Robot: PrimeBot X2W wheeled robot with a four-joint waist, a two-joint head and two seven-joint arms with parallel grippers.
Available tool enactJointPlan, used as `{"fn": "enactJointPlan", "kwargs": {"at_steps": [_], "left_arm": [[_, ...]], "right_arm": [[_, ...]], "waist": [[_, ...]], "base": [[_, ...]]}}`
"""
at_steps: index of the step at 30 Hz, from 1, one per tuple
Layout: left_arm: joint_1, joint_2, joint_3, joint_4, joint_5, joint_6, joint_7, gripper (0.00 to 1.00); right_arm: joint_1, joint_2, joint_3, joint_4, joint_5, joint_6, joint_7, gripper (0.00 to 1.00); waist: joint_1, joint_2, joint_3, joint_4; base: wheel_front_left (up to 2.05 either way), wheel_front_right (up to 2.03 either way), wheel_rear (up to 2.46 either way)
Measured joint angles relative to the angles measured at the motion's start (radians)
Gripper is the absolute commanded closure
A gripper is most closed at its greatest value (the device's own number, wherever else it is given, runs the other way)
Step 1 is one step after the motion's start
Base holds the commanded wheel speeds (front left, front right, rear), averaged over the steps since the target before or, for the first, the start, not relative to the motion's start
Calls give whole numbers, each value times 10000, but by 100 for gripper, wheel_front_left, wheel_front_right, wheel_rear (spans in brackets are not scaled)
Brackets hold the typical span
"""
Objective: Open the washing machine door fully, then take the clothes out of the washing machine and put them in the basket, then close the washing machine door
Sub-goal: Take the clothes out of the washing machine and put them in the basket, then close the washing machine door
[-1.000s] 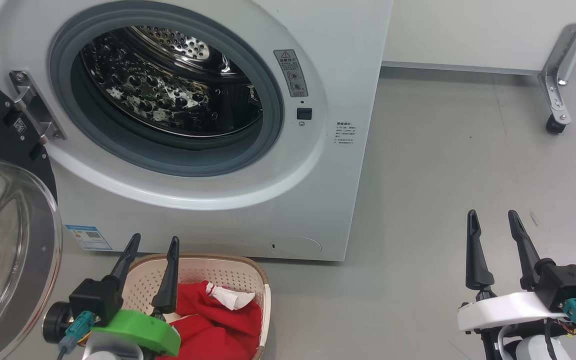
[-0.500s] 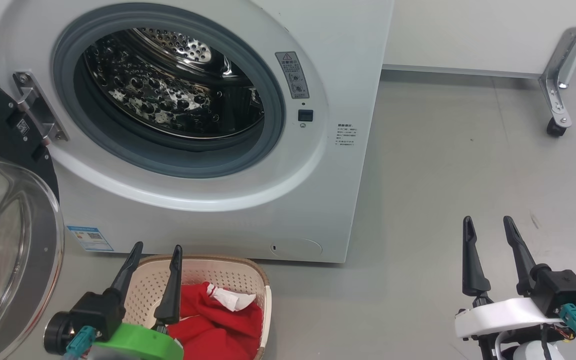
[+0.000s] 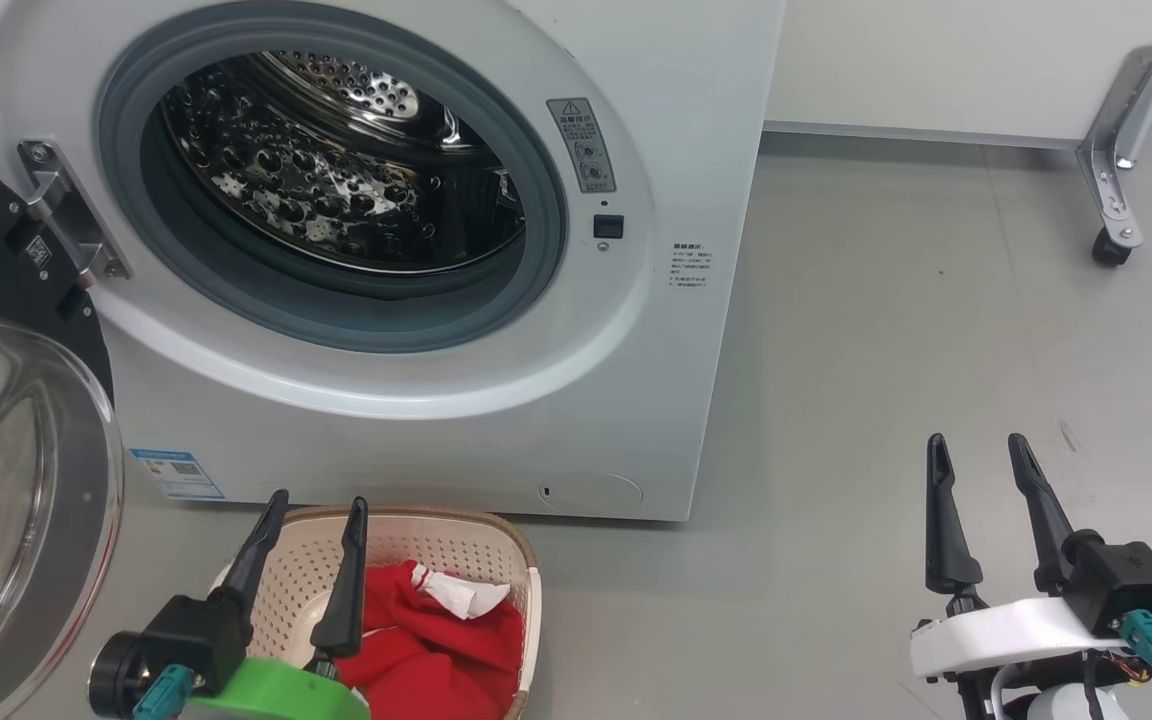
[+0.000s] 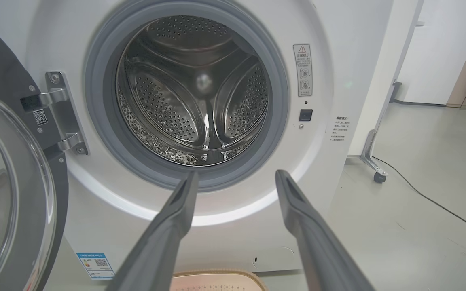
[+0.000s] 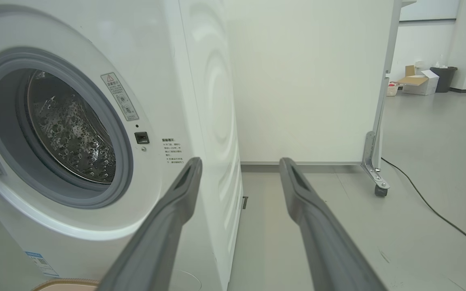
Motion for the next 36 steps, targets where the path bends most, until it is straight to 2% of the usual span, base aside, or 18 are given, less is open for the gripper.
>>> {"fn": "enactJointPlan", "kwargs": {"at_steps": [18, 36], "left_arm": [[97, 19, -58, -153, 2, 102, 0, 0], [97, 23, -221, -261, 29, 176, 0, 0]], "right_arm": [[-1, 12, -42, -79, 2, -4, 0, 0], [-2, 19, -50, -79, 2, -4, 0, 0]], "waist": [[0, 0, 149, 4], [0, 0, 223, 69]], "base": [[-42, 42, 0], [-116, 116, 0]]}}
